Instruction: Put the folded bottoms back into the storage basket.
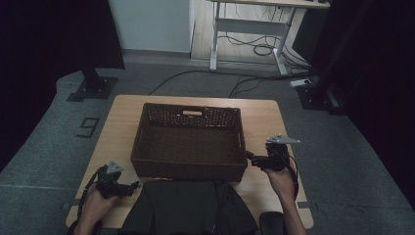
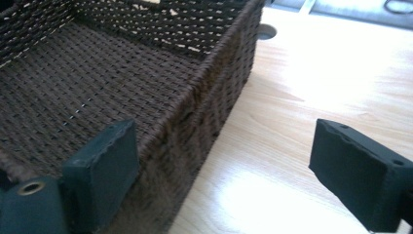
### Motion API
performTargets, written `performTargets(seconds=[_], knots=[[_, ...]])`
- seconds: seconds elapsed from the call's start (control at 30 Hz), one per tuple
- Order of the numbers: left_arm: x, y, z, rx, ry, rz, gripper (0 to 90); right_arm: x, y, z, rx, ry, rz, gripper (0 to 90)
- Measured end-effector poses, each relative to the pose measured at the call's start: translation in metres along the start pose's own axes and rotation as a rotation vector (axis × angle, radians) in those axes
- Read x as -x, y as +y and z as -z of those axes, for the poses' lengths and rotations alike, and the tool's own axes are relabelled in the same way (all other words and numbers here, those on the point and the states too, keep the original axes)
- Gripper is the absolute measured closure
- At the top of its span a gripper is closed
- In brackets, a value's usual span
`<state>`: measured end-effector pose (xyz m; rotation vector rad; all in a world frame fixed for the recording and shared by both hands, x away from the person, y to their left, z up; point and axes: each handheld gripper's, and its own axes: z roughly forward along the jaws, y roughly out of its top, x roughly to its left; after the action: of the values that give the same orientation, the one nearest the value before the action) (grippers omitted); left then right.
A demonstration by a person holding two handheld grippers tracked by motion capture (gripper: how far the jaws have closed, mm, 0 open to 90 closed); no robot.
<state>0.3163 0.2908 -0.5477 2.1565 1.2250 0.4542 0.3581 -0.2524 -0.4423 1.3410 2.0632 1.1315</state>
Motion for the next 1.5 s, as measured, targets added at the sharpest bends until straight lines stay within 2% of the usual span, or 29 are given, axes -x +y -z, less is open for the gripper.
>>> performTargets(seconds=[0.13,0.23,0.47,0.67,0.83,1.0,1.3,1.5], knots=[[-0.001,-0.001,0.001,0.000,-0.002,-0.004,0.0,0.008,-0.007,0.005,0.004,-0.019,0.026,0.9],[-0.001,-0.001,0.001,0.001,0.000,-0.002,0.0,0.013,-0.015,0.005,-0.022,-0.052,0.057,0.0],[-0.001,-0.001,0.001,0.001,0.000,-0.001,0.0,0.023,-0.039,-0.004,-0.089,-0.043,0.017,0.0],[-0.001,-0.001,0.001,0.002,0.000,0.000,0.0,0.020,-0.058,-0.017,-0.119,-0.023,-0.001,0.0],[-0.001,-0.001,0.001,0.002,0.000,0.001,0.0,0.017,-0.072,-0.029,-0.155,-0.030,0.017,0.0],[-0.001,-0.001,0.001,0.001,0.001,0.001,0.0,0.012,-0.081,-0.038,-0.189,-0.017,0.048,0.0],[-0.001,-0.001,0.000,0.001,0.002,0.003,0.0,0.010,-0.096,-0.047,-0.196,0.009,0.033,0.0],[0.000,-0.001,0.000,0.001,0.002,0.003,0.0,0.009,-0.102,-0.049,-0.185,-0.004,0.052,0.0]])
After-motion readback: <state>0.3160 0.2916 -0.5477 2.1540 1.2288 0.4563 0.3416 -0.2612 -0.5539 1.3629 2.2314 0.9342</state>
